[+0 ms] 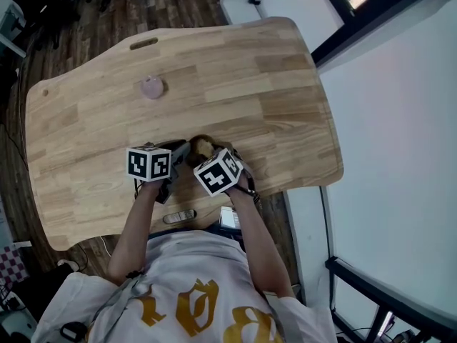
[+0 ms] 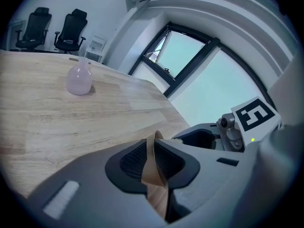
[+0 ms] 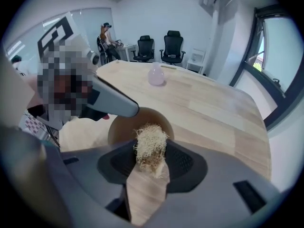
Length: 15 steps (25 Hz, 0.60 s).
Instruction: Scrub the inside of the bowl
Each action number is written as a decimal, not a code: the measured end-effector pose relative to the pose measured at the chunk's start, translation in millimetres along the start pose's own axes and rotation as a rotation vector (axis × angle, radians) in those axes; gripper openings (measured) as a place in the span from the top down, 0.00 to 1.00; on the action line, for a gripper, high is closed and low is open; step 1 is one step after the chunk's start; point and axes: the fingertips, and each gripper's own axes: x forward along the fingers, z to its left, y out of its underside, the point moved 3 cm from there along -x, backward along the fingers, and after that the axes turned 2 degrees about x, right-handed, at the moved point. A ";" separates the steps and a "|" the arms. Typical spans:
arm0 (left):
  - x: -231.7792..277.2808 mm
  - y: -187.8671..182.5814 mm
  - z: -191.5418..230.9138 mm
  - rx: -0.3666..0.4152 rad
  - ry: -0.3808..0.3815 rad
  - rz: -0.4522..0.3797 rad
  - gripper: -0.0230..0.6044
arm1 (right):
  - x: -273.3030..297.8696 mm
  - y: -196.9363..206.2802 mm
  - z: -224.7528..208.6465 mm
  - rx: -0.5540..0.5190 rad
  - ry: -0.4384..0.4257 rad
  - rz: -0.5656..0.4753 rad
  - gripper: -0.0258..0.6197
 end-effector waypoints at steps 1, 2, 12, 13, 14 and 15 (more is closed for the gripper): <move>-1.8 -0.7 4.5 -0.008 -0.008 -0.005 0.89 | 1.1 -1.3 -0.1 0.025 -0.018 -0.029 0.69; -3.3 -1.2 9.4 -0.021 -0.014 -0.011 0.89 | 2.1 -1.9 -0.4 0.056 -0.034 -0.056 0.69; -1.9 5.0 40.0 -0.044 -0.096 -0.002 0.92 | 2.3 -10.7 1.0 0.117 -0.091 -0.166 0.69; -2.5 4.5 44.5 -0.059 -0.104 -0.013 0.92 | 1.2 -11.1 0.4 0.119 -0.095 -0.173 0.69; -2.9 3.3 48.0 -0.073 -0.106 -0.025 0.92 | -1.0 -11.1 -1.0 0.126 -0.096 -0.176 0.69; -3.1 2.2 50.7 -0.082 -0.108 -0.032 0.92 | -3.8 -10.7 -2.7 0.138 -0.097 -0.177 0.69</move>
